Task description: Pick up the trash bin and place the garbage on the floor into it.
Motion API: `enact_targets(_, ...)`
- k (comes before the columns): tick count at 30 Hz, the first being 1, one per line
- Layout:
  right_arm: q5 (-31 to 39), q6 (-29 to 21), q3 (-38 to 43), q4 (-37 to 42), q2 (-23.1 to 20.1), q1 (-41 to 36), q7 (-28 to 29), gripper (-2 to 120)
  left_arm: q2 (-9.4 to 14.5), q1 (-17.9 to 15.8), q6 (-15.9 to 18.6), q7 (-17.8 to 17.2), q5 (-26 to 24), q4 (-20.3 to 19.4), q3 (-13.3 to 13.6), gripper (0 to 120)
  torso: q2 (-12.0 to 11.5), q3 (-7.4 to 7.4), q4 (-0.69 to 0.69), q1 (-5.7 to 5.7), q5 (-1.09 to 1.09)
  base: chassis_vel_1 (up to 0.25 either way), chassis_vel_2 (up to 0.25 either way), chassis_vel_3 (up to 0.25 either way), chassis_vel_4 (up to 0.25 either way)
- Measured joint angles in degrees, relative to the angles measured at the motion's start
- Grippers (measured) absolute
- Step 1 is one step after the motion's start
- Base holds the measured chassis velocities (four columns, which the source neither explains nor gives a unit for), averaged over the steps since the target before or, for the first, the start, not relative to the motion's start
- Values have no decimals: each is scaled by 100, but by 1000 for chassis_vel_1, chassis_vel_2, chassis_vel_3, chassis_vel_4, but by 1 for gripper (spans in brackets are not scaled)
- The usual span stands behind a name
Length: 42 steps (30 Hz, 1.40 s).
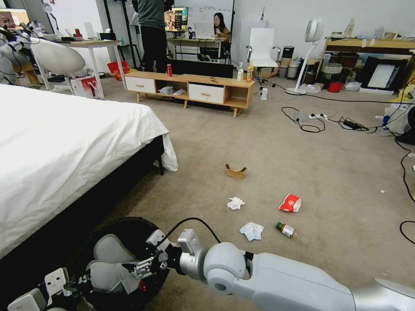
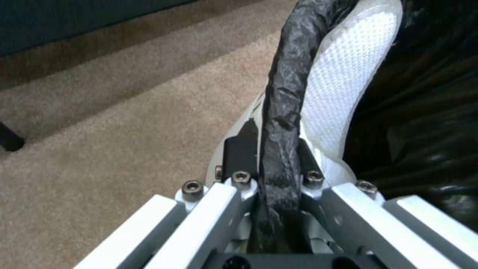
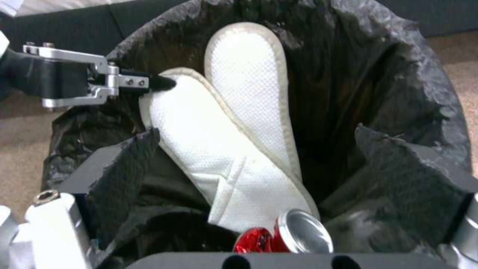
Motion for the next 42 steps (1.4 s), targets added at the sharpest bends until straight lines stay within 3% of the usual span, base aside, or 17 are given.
enact_targets(6,-39,44,616,372,-273,-96,-6,100,-2,31,0,0,23,2,13,2,0,0,0,0,0,0,0,0,0)
enact_targets(16,406,207,2910,1336,-971,-570,-140,100,68,90,0,12,28,6,-68,2,0,0,0,0,0,0,0,0,0)
enact_targets(21,364,804,4397,1614,-1454,-1471,-199,100,85,149,0,60,90,-40,-89,2,0,0,1,0,0,0,0,0,0)
enact_targets(22,364,804,4397,1614,-1454,-1471,-199,100,85,149,0,60,90,-40,-89,2,0,0,1,0,0,0,0,0,0)
enact_targets(24,242,1244,5156,1744,-1583,-2221,-82,100,84,178,0,111,186,-91,-89,2,0,0,1,0,2,0,0,0,0)
enact_targets(29,-40,1679,5951,1878,-1584,-3052,49,100,77,192,0,132,249,-149,-50,2,0,-1,-1,0,1,0,0,0,0)
enact_targets(33,-742,2147,7155,2125,-1378,-4012,126,100,35,251,0,198,431,-217,22,2,0,-1,-3,0,0,0,0,0,0)
enact_targets(39,-1619,2272,7529,2254,-1143,-4537,345,100,-96,434,0,246,588,-357,-20,2,0,-1,4,0,0,0,0,0,0)
enact_targets(42,-2141,2232,7600,2305,-968,-4898,523,100,-142,485,0,254,632,-429,-50,2,0,-1,0,0,0,0,0,0,0)
